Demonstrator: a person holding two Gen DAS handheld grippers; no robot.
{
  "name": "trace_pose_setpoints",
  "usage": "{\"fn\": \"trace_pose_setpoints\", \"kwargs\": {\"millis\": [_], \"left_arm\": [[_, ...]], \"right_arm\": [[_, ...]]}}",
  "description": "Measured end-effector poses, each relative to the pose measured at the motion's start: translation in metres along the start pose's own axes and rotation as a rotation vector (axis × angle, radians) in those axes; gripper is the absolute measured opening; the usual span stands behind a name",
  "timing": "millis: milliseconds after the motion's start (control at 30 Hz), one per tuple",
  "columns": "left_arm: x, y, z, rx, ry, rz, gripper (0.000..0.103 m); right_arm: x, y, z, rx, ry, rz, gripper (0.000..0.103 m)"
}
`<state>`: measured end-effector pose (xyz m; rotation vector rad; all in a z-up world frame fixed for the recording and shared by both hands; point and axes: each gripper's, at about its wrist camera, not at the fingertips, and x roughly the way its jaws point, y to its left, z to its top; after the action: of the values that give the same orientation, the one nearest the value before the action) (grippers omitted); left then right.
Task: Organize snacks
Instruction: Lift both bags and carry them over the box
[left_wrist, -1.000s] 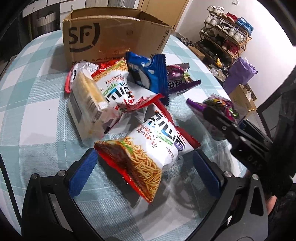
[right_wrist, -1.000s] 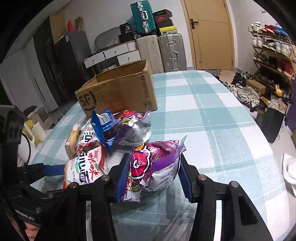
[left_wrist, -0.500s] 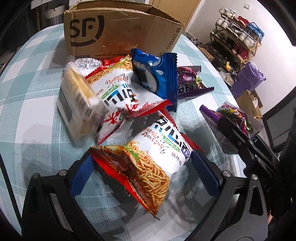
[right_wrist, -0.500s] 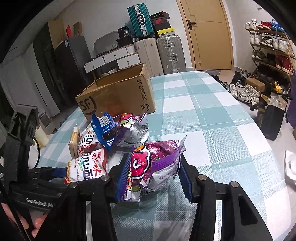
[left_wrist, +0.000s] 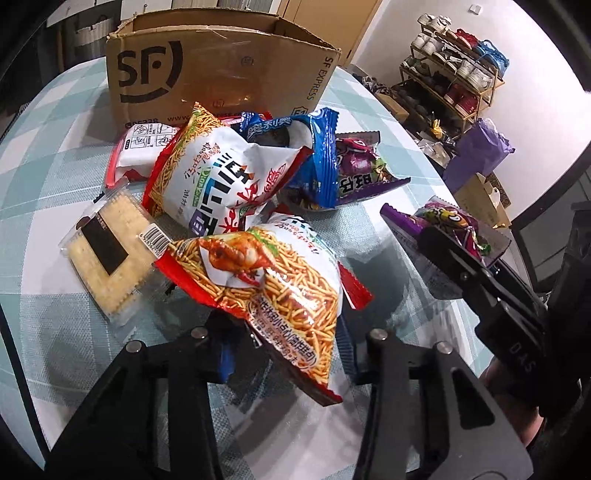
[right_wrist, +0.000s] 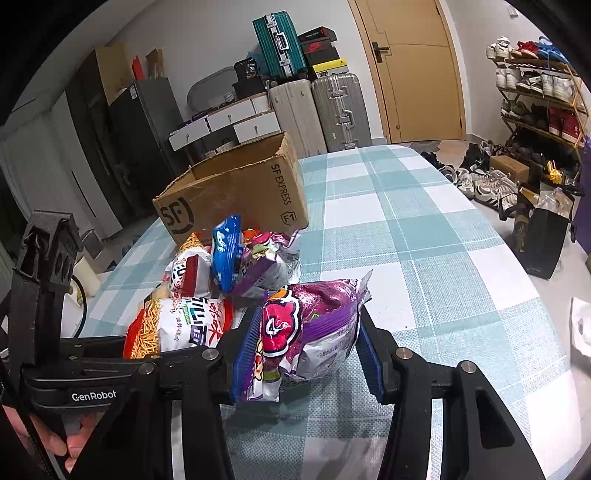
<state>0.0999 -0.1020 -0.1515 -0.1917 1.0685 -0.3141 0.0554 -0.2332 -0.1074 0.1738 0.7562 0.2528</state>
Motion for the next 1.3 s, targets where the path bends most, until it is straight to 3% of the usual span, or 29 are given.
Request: {"fn": "trace_pose_setpoints", "kwargs": {"millis": [367, 767, 1300], "left_arm": [[-0.019, 0.007, -0.016, 0.023, -0.011, -0.015, 0.039], [-0.073, 0.017, -0.020, 0.034, -0.090, -0.056, 0.039], [-0.143, 0.036, 0.005, 0.024, -0.228, -0.074, 0.040]], "right_arm": [[-0.002, 0.002, 0.001, -0.001, -0.006, -0.007, 0.050], [-0.004, 0.022, 0.007, -0.041, -0.016, 0.005, 0.050], [-0.001, 0.058, 0.046, -0.048, -0.015, 0.139, 0.050]]}}
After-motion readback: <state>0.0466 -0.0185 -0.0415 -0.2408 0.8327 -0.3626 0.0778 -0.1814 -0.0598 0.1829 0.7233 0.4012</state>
